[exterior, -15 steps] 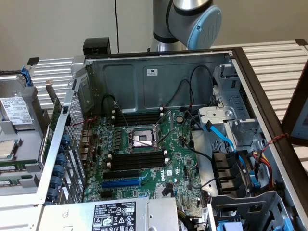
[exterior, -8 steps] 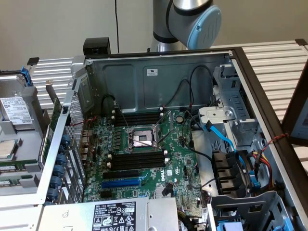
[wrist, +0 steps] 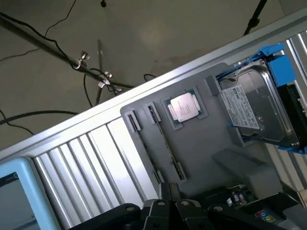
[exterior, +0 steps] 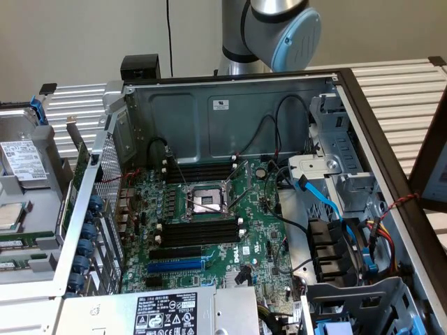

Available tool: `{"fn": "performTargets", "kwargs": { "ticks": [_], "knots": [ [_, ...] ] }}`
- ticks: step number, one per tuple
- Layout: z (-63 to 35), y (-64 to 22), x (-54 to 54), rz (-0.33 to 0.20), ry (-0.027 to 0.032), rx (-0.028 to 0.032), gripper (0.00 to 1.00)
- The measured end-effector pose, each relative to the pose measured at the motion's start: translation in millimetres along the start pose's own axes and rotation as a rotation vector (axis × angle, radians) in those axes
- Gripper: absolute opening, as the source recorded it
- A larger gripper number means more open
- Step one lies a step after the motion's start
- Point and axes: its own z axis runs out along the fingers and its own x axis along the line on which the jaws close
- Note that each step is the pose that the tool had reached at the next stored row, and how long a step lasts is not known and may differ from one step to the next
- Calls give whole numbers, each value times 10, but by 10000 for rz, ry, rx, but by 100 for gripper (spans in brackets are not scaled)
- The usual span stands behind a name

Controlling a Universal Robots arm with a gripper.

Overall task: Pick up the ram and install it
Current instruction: 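Pick up the ram and move it above insertion slot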

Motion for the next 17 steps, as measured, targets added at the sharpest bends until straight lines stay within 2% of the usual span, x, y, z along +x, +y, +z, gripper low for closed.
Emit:
{"fn": "performTargets", "kwargs": {
  "ticks": [10,15,17],
  "knots": [
    [20,0,1,-1826,5,-18,11],
    [28,0,1,-2738,37,-15,11],
    [31,0,1,-3085,54,-13,24]
  ]
}}
